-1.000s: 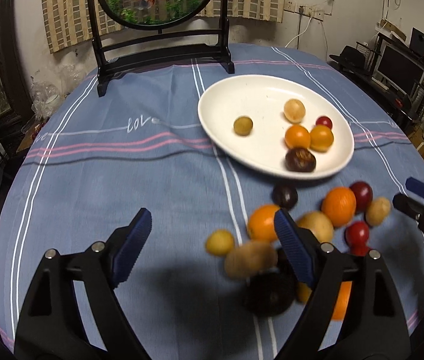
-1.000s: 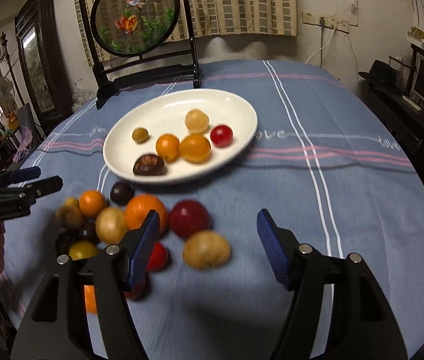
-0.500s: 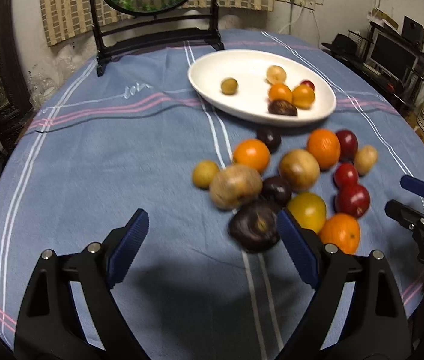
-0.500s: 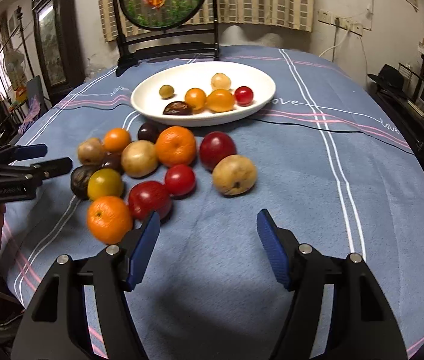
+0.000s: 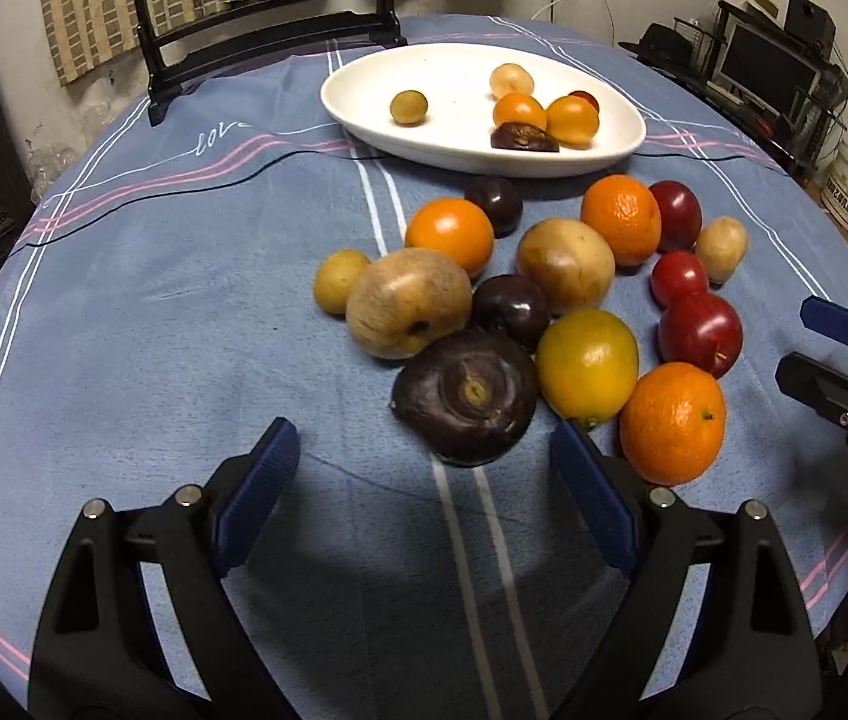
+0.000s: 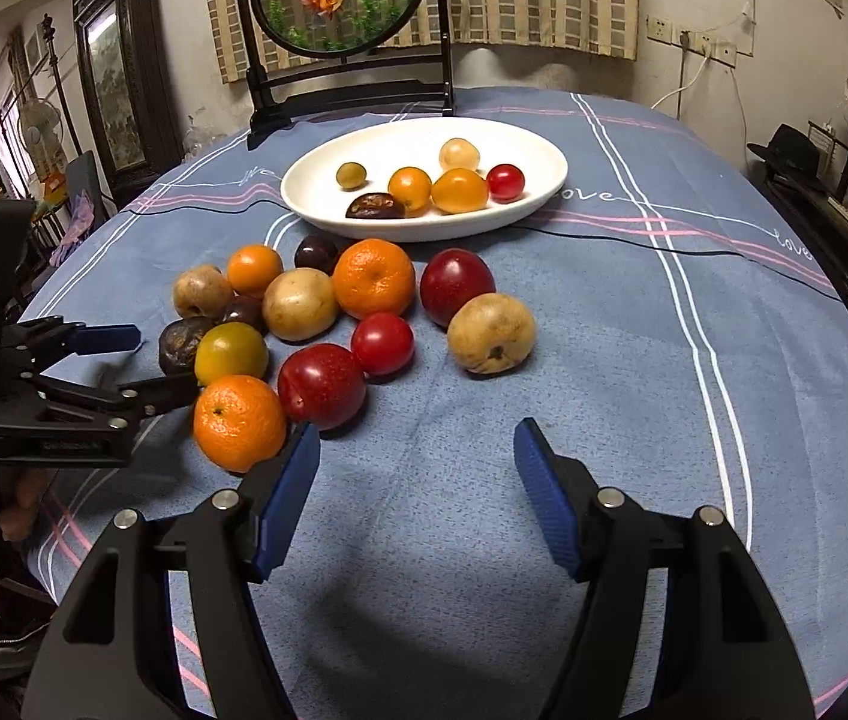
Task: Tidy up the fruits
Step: 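Grasp a dark plum with the left gripper while the right grasps an orange mandarin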
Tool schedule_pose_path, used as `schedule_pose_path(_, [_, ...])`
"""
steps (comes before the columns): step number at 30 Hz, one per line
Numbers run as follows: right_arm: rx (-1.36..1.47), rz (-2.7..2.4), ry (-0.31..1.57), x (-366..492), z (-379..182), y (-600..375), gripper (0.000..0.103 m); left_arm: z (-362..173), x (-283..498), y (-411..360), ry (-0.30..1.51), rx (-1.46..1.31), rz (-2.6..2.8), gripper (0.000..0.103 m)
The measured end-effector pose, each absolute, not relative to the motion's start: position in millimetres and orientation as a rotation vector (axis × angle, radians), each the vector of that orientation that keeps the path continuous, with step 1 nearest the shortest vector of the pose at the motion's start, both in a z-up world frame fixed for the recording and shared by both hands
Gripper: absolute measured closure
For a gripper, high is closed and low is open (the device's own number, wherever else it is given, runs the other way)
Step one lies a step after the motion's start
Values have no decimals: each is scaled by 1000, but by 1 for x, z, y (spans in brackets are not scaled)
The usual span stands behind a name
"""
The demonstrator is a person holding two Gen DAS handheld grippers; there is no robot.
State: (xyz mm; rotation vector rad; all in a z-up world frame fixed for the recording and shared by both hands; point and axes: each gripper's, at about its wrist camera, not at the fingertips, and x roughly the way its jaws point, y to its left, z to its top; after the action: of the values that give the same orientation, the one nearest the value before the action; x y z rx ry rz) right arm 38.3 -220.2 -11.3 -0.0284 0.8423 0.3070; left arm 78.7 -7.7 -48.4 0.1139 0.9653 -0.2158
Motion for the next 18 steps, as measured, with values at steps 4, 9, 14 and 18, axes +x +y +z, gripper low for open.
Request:
schedule_pose_path(4, [-26,318,846,38,-13,-218,35,-52,84,-10,987,94,-235,15])
schedule_pose_path(9, [-34,335,855,36,-14,-214,35,-53,89,-17,959,108,-227,43])
schedule_pose_path(14, [-66,396,861,30,-12,-203,35,-48,89,-10,954,90,-243,56])
schedule_pose_path(18, [-99,461,882,29,-14,-187,35,-46,86,2,949,70,-218,56])
